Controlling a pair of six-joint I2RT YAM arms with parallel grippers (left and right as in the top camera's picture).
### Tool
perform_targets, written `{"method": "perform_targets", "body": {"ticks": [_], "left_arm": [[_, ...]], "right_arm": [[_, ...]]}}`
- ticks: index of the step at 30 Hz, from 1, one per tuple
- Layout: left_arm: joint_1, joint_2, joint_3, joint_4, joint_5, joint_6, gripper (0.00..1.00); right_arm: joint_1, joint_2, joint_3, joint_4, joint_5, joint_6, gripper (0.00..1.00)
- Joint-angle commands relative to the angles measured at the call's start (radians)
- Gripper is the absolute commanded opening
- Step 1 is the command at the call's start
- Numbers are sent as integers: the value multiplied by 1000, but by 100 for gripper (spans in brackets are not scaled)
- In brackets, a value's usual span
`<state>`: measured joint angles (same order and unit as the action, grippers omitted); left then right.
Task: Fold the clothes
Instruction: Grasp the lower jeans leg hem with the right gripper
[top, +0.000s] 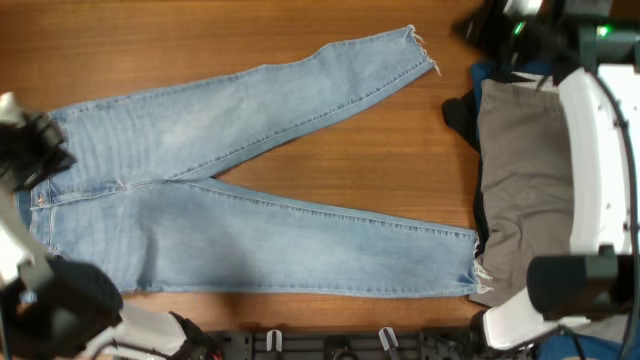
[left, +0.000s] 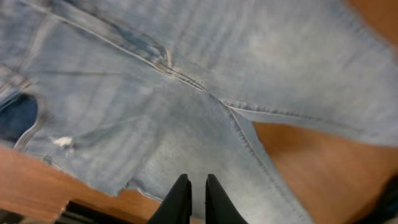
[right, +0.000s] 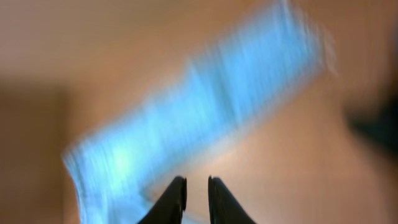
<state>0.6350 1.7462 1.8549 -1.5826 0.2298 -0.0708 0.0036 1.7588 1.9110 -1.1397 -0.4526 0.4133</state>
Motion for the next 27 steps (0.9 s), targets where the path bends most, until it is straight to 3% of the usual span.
{"method": "perform_targets", "body": {"ticks": [1, 4, 8, 12, 16, 18, 20, 21, 25, 27], "left_arm": [[126, -136, 9, 8, 22, -23, 27], [193, -151, 9, 29, 6, -42, 31], [227, -146, 9, 34, 8, -68, 32], [225, -146, 9, 33, 9, -69, 42], [225, -146, 9, 33, 8, -69, 42], [225, -146, 8, 34, 8, -71, 45], [225, -146, -5, 33, 8, -111, 62], [226, -146, -24, 40, 8, -121, 64], [227, -146, -130, 89, -39, -160, 66], [228, -146, -204, 128, -112, -213, 66]], "right_arm": [[114, 34, -81, -222, 182, 13, 20], [208, 39, -248, -250, 183, 35, 21], [328, 39, -596, -142, 79, 57, 17], [392, 39, -904, 89, 52, 138, 16], [358, 41, -1109, 382, 94, 288, 9], [315, 51, -1139, 452, 194, 341, 7], [255, 55, -1138, 511, 314, 375, 6], [212, 55, -1134, 571, 312, 373, 4], [134, 55, -1107, 811, 99, 259, 4], [133, 55, -1083, 848, 31, 248, 4]]}}
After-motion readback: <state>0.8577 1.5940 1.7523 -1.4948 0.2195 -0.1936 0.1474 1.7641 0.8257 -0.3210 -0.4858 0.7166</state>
